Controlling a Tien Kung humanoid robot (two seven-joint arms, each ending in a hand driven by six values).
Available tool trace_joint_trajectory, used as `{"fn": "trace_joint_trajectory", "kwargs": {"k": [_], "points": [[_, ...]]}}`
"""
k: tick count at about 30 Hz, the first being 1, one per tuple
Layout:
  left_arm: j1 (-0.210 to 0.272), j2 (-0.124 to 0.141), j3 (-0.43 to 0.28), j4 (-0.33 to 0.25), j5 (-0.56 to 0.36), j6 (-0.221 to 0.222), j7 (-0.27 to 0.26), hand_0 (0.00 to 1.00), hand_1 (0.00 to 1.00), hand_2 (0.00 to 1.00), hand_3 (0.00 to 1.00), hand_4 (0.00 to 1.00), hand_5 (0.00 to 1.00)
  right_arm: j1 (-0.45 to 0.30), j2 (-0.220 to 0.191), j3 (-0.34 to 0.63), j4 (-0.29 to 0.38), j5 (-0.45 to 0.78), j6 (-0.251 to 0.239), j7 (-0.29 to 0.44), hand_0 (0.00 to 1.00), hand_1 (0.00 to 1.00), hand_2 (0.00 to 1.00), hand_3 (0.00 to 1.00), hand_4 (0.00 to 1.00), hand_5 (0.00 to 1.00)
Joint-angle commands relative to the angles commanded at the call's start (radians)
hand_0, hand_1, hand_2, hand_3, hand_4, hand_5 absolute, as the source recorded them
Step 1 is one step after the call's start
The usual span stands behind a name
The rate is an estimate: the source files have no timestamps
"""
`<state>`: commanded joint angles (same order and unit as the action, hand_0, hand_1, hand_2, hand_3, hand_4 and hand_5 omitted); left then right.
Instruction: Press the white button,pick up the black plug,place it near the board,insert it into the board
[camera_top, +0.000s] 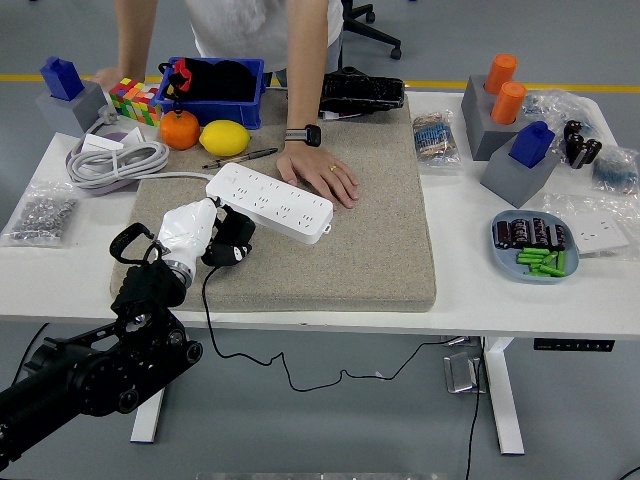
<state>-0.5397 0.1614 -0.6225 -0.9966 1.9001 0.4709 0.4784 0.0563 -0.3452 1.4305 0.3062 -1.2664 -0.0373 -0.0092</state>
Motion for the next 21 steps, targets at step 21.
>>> {"fn": "trace_joint_trajectory", "kwargs": {"k": [21], "points": [[-0.007,0.034,-0.004,-0.041,-0.007,0.023,-0.059,0.255,0.253,0.269,0.565,0.589,0.002,-0.007,-0.003,-0.005,-0.001,0.004,-0.004,0.005,0.702,0.618,0.599,0.589,0.658,0.363]]}}
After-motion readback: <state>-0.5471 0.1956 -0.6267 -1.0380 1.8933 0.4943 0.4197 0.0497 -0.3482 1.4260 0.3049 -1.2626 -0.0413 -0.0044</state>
